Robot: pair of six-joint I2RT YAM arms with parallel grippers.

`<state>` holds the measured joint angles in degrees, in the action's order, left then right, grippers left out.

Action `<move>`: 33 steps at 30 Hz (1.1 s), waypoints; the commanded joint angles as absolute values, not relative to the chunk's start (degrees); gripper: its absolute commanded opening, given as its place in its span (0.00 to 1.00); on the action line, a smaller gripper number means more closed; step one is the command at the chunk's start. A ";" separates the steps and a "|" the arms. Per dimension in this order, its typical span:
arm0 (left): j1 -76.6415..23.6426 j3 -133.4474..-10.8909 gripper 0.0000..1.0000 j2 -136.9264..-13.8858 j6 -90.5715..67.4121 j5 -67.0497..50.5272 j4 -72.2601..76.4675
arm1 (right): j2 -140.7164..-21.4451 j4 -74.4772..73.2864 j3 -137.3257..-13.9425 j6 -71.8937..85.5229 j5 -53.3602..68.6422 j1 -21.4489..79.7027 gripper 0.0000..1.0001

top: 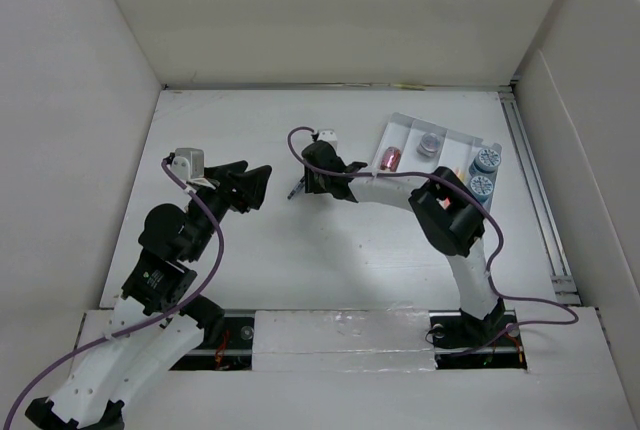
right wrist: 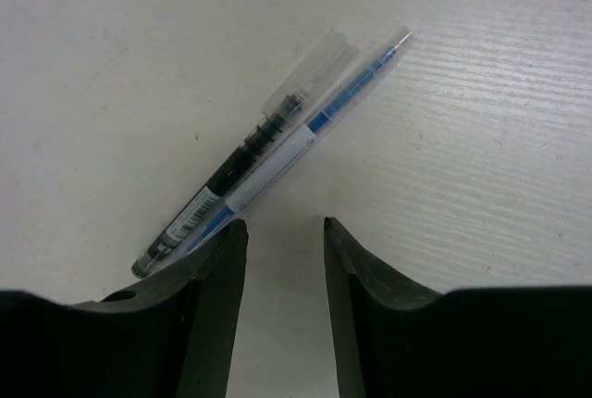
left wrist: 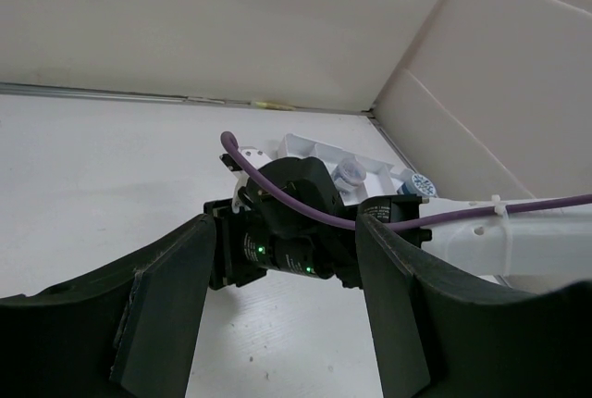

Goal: Organize the desk

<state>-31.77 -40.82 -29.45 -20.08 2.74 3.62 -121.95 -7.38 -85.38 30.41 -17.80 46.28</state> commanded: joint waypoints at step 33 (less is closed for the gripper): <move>-31.90 -40.87 0.58 -28.56 -20.21 1.32 6.50 | -124.98 -4.13 -90.26 32.25 -10.46 43.42 0.45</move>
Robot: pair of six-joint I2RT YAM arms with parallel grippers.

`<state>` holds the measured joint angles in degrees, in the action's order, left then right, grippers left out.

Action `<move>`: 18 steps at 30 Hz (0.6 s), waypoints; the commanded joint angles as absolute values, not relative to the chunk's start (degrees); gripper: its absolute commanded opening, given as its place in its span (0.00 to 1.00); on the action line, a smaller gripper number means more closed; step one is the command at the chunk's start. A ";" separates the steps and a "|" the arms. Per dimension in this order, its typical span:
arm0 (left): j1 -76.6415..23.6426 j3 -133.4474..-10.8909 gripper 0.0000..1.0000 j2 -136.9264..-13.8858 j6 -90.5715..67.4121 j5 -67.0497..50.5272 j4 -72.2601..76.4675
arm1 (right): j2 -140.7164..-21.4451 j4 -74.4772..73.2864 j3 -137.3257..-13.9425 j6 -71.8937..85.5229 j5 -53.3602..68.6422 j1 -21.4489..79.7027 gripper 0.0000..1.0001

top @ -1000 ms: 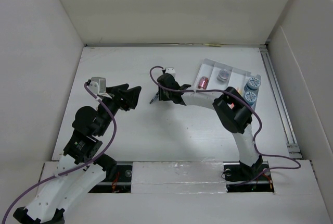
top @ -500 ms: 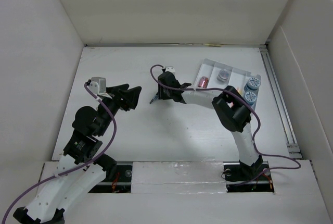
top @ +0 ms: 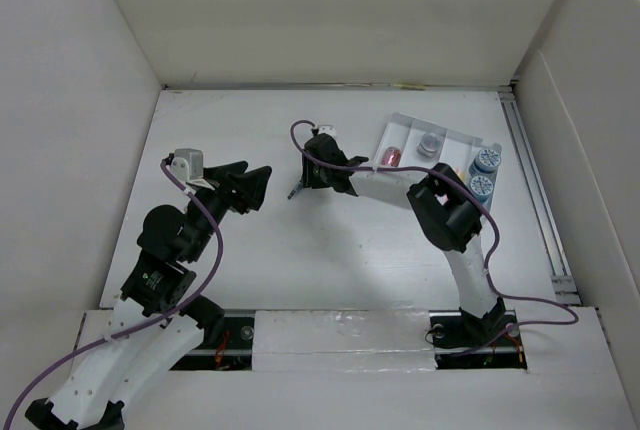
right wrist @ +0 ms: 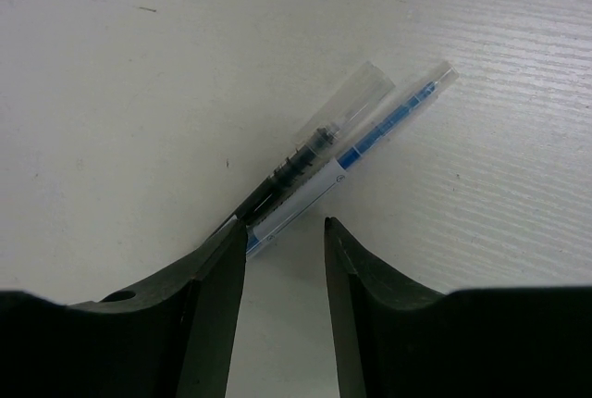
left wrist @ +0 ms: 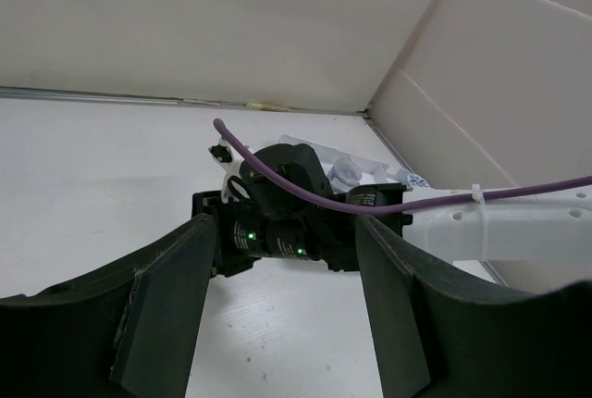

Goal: Organize the desk

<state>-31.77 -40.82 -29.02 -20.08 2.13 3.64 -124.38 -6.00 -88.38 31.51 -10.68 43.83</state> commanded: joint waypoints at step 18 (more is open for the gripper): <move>-31.90 -40.87 0.58 -27.95 -19.95 1.32 6.33 | -125.33 -13.44 -93.25 30.50 -17.05 43.42 0.43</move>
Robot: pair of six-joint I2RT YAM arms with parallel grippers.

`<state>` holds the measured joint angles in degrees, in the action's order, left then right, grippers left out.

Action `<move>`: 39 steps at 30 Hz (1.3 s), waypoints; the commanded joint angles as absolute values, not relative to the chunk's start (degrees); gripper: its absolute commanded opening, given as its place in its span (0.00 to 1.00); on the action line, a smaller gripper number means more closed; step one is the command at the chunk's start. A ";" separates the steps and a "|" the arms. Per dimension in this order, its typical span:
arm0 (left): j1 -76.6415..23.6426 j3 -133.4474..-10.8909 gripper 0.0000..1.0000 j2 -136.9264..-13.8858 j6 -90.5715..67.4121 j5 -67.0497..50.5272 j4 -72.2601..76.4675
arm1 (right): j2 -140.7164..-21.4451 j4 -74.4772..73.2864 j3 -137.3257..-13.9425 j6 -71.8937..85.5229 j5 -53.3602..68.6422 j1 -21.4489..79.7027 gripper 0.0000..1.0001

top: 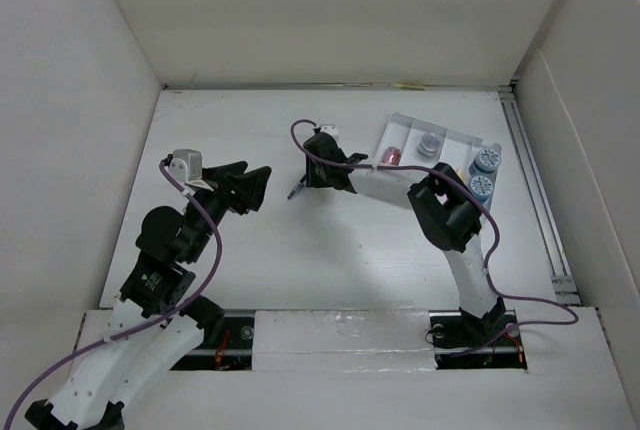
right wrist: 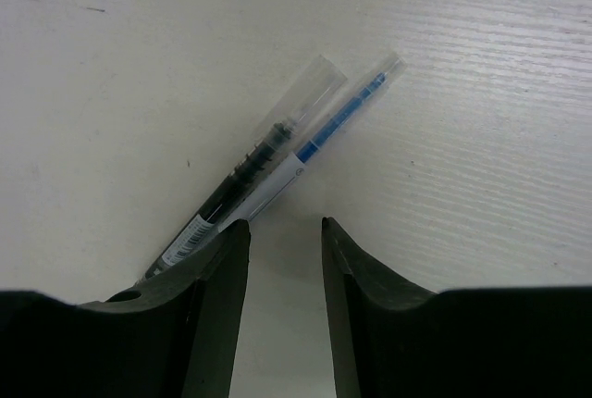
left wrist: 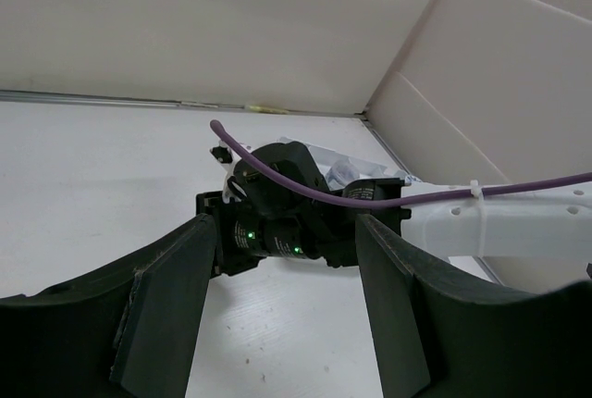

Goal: Organize the desk

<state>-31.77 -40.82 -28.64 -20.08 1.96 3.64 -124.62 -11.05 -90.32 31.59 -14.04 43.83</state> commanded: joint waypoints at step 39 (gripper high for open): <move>-31.90 -40.78 0.58 -27.60 -20.04 1.23 6.33 | -128.93 -15.55 -102.12 30.85 -17.05 37.88 0.51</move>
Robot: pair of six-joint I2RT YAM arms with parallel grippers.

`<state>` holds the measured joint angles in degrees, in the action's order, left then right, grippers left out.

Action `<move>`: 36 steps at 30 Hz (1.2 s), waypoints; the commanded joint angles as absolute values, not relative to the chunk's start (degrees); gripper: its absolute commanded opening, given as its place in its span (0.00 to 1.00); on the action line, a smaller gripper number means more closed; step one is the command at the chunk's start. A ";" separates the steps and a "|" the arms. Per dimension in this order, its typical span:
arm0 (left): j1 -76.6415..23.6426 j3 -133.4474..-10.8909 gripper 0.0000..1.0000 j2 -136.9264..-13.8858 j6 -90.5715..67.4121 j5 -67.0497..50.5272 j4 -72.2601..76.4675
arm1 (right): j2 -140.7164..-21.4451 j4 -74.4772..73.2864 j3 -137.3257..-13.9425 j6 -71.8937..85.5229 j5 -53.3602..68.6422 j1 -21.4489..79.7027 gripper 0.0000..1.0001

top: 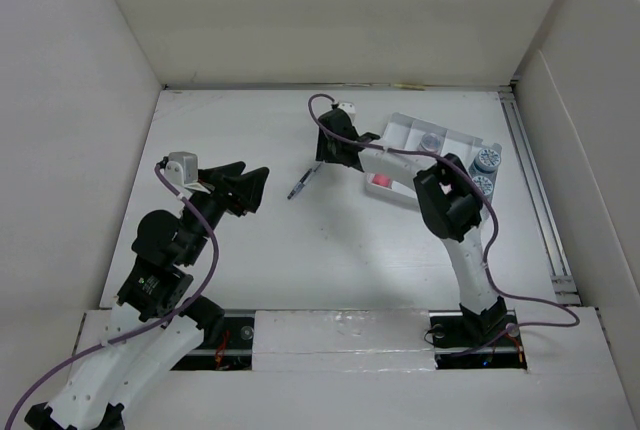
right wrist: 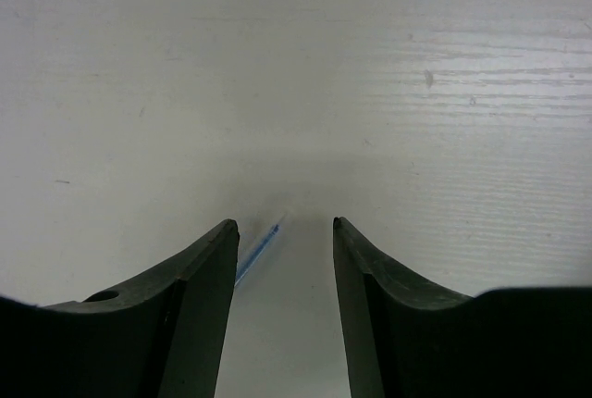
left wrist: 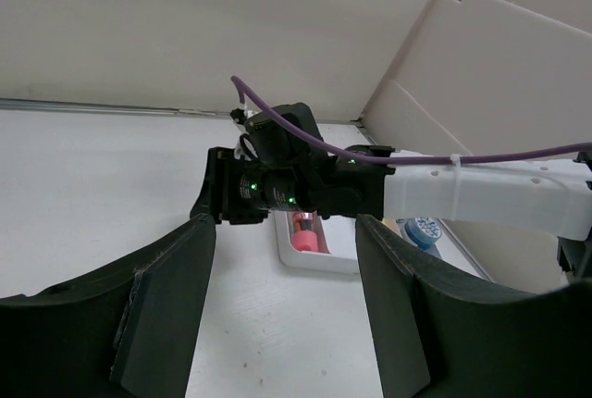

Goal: Organize the desk

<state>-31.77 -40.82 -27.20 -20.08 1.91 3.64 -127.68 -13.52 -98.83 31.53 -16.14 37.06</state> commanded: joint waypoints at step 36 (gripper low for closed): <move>-31.90 -40.69 0.58 -26.99 -19.95 0.70 6.50 | -127.45 -18.90 -96.26 31.29 -23.64 41.22 0.47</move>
<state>-31.77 -40.82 -27.53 -20.08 1.54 3.64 -130.06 -18.31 -99.59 30.48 -22.50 40.99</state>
